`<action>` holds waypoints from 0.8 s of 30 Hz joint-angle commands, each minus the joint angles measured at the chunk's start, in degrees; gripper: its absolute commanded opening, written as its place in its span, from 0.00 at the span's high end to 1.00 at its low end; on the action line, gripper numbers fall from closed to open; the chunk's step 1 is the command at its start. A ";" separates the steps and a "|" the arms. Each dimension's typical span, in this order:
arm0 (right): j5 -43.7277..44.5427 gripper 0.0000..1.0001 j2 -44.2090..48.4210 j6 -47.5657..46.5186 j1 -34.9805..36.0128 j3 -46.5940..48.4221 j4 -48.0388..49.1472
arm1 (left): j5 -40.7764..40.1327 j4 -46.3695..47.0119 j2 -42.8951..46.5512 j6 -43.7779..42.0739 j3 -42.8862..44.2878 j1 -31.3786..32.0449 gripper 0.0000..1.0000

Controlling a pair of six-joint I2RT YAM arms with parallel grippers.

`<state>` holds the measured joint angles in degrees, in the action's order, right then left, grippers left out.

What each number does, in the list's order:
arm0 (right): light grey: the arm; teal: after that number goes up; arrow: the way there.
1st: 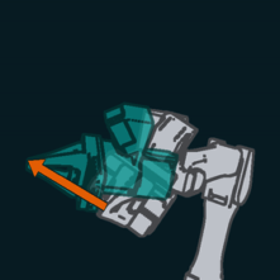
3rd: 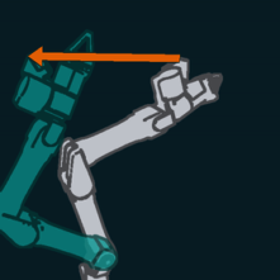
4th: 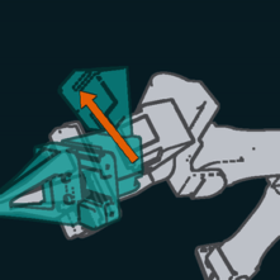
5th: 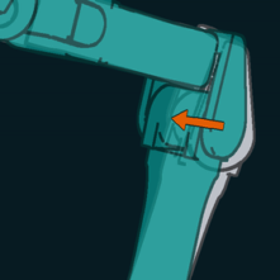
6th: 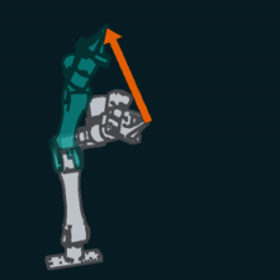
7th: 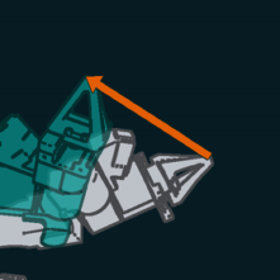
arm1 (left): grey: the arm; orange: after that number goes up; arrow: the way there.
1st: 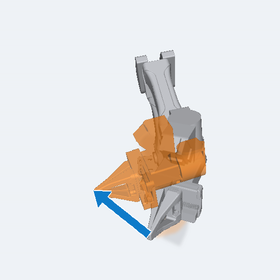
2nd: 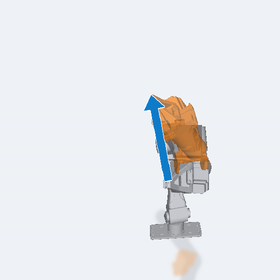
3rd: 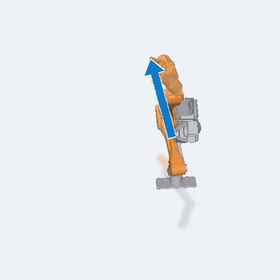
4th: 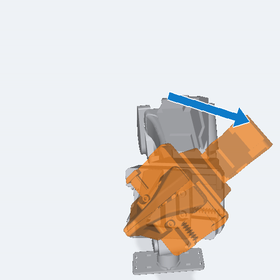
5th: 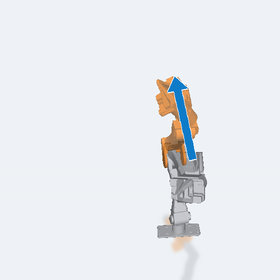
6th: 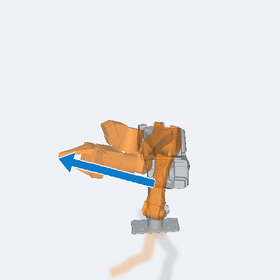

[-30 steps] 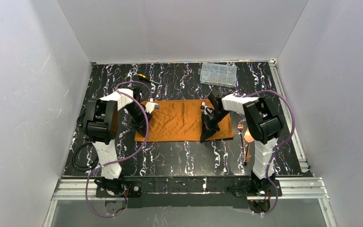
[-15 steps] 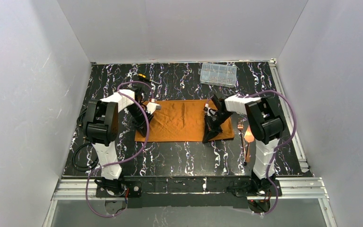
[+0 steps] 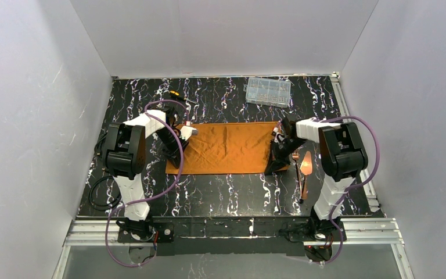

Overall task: Fold the napkin into a case and place the utensils inside
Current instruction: Smooth out the rectangle-folded napkin at the center of the board.

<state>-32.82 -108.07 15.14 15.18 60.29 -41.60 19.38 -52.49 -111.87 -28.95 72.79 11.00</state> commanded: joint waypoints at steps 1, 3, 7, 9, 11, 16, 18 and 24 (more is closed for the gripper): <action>6.26 0.99 3.66 0.11 -4.93 -0.91 -0.67 | -7.77 3.51 -2.48 -2.23 -1.45 -0.20 0.99; 8.64 0.99 4.13 0.31 -6.01 -1.05 -1.43 | -7.74 3.53 -2.47 -2.23 -1.39 -0.19 0.99; 15.37 0.99 4.83 0.57 -6.81 0.06 -2.92 | -7.46 3.53 -2.56 -2.15 -1.27 -0.19 0.99; 18.77 0.99 5.13 0.61 -6.78 0.40 -3.61 | -7.55 3.53 -2.52 -2.24 -1.32 -0.19 0.99; 20.81 0.99 5.35 0.92 -6.83 0.37 -4.00 | -7.28 3.45 -2.35 -2.34 -1.28 -0.19 0.99; 15.55 0.99 5.32 0.75 -7.60 -0.07 -4.37 | -6.45 3.32 -2.05 -2.13 -1.10 -0.19 0.99; 10.94 0.99 7.03 0.17 -7.55 0.12 -4.76 | -6.28 3.10 -1.88 -2.09 -0.99 -0.11 0.99; 5.66 0.99 11.50 0.88 -7.18 4.44 -7.04 | -5.77 2.68 -1.70 -2.00 -0.40 0.07 0.99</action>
<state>-22.26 -101.08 16.27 7.99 60.36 -46.37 19.38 -52.66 -111.87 -28.97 72.90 11.09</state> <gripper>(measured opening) 0.030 0.015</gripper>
